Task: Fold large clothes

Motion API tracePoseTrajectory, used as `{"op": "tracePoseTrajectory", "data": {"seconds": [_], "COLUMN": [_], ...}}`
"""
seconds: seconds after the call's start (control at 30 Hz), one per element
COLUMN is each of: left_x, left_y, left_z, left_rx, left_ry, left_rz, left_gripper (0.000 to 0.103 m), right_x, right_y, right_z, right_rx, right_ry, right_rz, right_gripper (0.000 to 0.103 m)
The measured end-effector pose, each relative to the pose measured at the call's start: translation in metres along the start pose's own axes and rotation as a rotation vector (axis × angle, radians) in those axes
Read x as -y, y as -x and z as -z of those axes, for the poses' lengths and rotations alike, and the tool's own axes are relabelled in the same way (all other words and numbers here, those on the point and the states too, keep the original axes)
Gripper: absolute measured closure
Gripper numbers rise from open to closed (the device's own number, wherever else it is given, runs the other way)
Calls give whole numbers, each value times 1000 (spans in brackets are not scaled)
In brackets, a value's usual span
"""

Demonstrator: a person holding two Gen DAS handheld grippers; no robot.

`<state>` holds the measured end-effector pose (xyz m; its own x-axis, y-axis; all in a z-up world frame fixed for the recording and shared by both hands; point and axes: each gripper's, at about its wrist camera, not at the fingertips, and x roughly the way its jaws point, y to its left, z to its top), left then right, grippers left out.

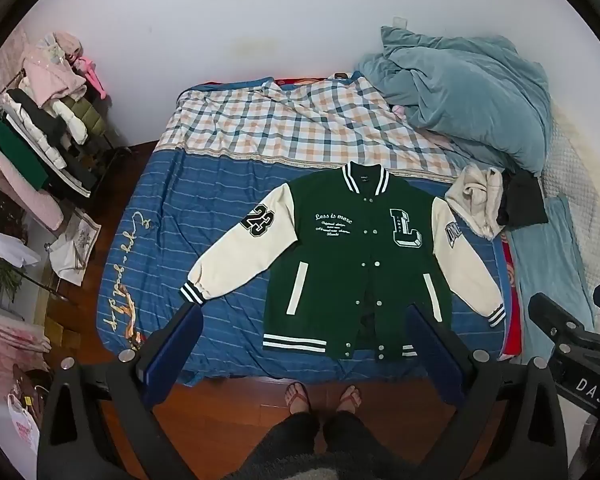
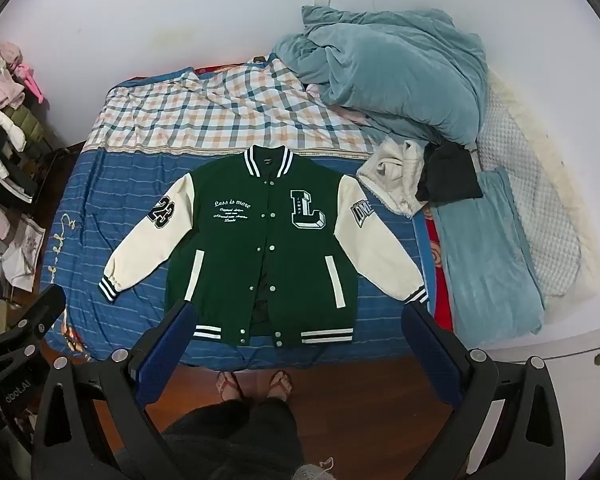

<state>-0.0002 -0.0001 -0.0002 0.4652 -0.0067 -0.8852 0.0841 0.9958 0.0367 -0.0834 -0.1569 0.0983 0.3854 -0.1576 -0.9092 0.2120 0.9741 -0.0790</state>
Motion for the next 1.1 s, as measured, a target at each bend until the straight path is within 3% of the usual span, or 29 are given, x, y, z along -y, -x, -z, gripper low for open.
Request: {"op": "tracePoseTrajectory", "data": {"seconds": [1.1], "left_x": [13], "left_y": [15], "left_z": [-3], "left_rx": [3], "left_ry": [-11], "left_rz": [9], "left_gripper": [0], "right_x": [3], "right_y": [6], "right_z": [11], "right_rx": [10], "right_ry": [13], "right_rz": [12], "right_gripper": [0]}}
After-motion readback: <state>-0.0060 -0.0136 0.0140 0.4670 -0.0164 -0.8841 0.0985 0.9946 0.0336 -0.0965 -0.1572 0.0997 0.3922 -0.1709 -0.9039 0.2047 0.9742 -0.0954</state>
